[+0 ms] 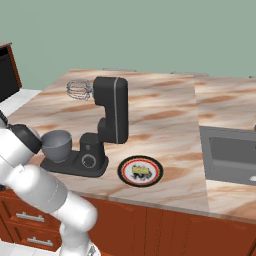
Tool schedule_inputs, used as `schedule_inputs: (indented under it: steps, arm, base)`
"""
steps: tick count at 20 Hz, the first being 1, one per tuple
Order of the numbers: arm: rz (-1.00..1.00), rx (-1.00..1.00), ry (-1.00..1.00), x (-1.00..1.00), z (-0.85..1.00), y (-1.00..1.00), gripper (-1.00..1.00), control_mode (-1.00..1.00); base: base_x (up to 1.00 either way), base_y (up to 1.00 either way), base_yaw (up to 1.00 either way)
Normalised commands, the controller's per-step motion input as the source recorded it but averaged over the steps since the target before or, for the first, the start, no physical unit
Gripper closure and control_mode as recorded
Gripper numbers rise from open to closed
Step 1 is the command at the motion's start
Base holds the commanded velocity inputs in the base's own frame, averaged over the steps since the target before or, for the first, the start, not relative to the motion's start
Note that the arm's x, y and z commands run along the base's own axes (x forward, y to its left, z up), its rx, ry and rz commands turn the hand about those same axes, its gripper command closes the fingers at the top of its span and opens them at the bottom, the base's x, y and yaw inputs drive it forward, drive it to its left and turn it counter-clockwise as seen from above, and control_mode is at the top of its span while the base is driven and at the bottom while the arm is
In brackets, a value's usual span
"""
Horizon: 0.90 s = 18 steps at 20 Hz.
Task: Add butter and sugar cubes to the stand mixer bowl and then turn on the stand mixer to begin making frosting.
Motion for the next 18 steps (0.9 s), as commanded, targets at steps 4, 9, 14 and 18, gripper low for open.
schedule_inputs:
  steps: [4, 9, 14, 18]
  arm:
    - [-0.35, -0.09, -0.07, 0.32, -0.01, 0.22, -1.0, -1.0]
    - [-0.33, -0.08, -0.01, 0.27, -0.04, 0.12, -1.0, -1.0]
    - [-0.26, -0.04, 0.0, 0.27, -0.02, 0.05, -1.0, -1.0]
    - [-0.13, 0.0, 0.0, 0.06, -0.06, -0.09, -1.0, -1.0]
  base:
    - [0.0, 0.0, 0.0]
    - [0.0, 0.0, 0.0]
    - [0.0, 0.0, 0.0]
    - [0.0, 0.0, 0.0]
